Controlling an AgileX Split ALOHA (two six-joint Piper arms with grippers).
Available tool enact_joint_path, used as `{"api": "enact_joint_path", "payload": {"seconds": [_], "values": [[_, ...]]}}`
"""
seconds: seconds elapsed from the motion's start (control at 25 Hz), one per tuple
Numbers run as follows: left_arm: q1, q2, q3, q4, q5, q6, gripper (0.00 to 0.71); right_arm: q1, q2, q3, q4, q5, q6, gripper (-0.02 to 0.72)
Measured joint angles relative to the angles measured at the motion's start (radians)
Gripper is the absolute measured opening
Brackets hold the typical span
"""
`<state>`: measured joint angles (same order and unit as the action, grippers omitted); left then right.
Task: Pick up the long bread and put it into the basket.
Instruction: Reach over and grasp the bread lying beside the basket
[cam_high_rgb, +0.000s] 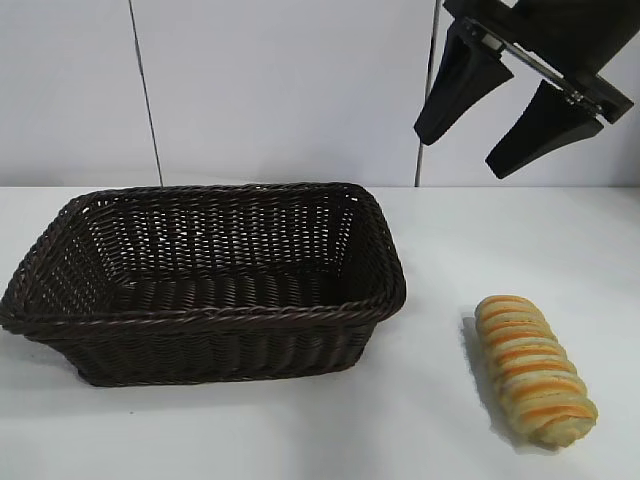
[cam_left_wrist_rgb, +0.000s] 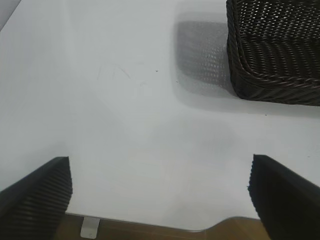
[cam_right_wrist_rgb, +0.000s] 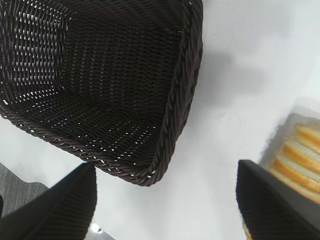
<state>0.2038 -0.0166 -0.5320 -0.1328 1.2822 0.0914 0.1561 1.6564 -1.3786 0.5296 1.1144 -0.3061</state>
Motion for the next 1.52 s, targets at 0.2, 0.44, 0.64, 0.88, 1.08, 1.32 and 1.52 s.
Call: {"api": "enact_joint_path", "payload": {"seconds": [0.2, 0.44, 0.64, 0.88, 1.08, 1.32, 1.52], "values": [[0.000, 0.000, 0.000, 0.000, 0.000, 0.000, 0.694, 0.000, -0.045, -0.178, -0.064, 0.101, 0.094, 0.536], [0.000, 0.000, 0.000, 0.000, 0.000, 0.000, 0.694, 0.000, -0.107, -0.269, -0.199, 0.126, 0.231, 0.536], [0.000, 0.000, 0.000, 0.000, 0.000, 0.000, 0.694, 0.000, -0.107, -0.263, -0.404, 0.129, 0.317, 0.536], [0.000, 0.000, 0.000, 0.000, 0.000, 0.000, 0.694, 0.000, -0.108, -0.129, -0.451, 0.128, 0.331, 0.536], [0.000, 0.000, 0.000, 0.000, 0.000, 0.000, 0.694, 0.000, -0.108, 0.051, -0.452, 0.117, 0.332, 0.536], [0.000, 0.000, 0.000, 0.000, 0.000, 0.000, 0.694, 0.000, -0.095, 0.221, -0.452, -0.027, 0.336, 0.536], [0.000, 0.000, 0.000, 0.000, 0.000, 0.000, 0.694, 0.000, -0.010, 0.302, -0.441, -0.172, 0.359, 0.536]]}}
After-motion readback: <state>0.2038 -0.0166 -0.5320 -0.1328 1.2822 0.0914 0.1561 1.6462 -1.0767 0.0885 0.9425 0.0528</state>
